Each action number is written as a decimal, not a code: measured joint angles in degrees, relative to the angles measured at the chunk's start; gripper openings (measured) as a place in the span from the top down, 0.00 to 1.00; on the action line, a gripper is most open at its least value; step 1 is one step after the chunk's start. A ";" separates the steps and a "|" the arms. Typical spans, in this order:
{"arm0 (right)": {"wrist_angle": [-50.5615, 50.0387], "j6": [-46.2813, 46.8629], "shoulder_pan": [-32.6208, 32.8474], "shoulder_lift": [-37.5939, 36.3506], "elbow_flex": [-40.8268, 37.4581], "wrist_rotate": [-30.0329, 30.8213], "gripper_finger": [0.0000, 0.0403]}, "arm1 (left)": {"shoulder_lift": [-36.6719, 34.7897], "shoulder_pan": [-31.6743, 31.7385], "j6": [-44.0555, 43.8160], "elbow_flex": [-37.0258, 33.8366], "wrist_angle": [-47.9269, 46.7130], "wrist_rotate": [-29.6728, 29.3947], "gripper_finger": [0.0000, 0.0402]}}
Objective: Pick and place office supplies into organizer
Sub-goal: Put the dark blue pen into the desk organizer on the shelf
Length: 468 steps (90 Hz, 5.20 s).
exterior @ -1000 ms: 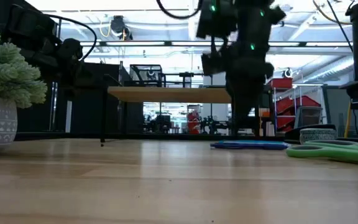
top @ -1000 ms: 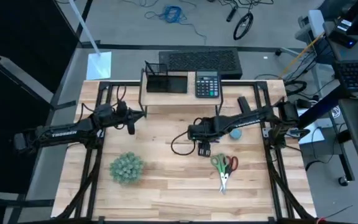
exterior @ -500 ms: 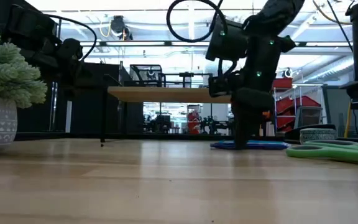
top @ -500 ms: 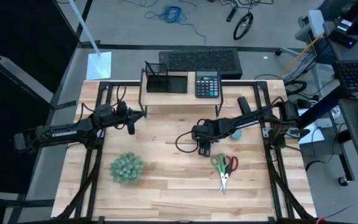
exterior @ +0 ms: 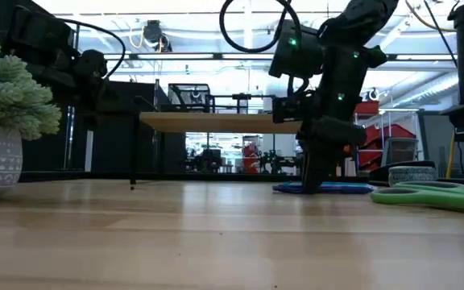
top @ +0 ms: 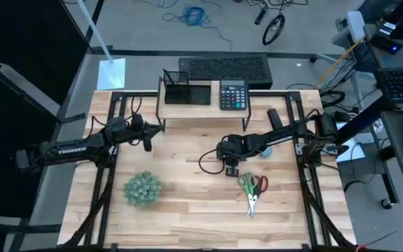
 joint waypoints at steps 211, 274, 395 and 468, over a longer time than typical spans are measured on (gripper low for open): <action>5.58 0.43 1.67 11.69 12.50 -3.96 0.97 | 0.02 0.00 0.04 0.00 -0.13 -0.01 0.97; 15.13 2.60 0.25 5.69 12.11 -3.27 0.99 | 0.02 0.00 0.04 0.00 0.08 -0.01 0.97; 57.35 -0.08 -24.58 12.28 39.68 -3.69 0.99 | 0.00 0.00 0.03 -0.01 -0.06 -0.02 0.97; 46.37 2.21 -25.42 31.95 63.04 -3.96 0.98 | 0.00 0.00 0.04 -0.02 -0.17 -0.02 0.97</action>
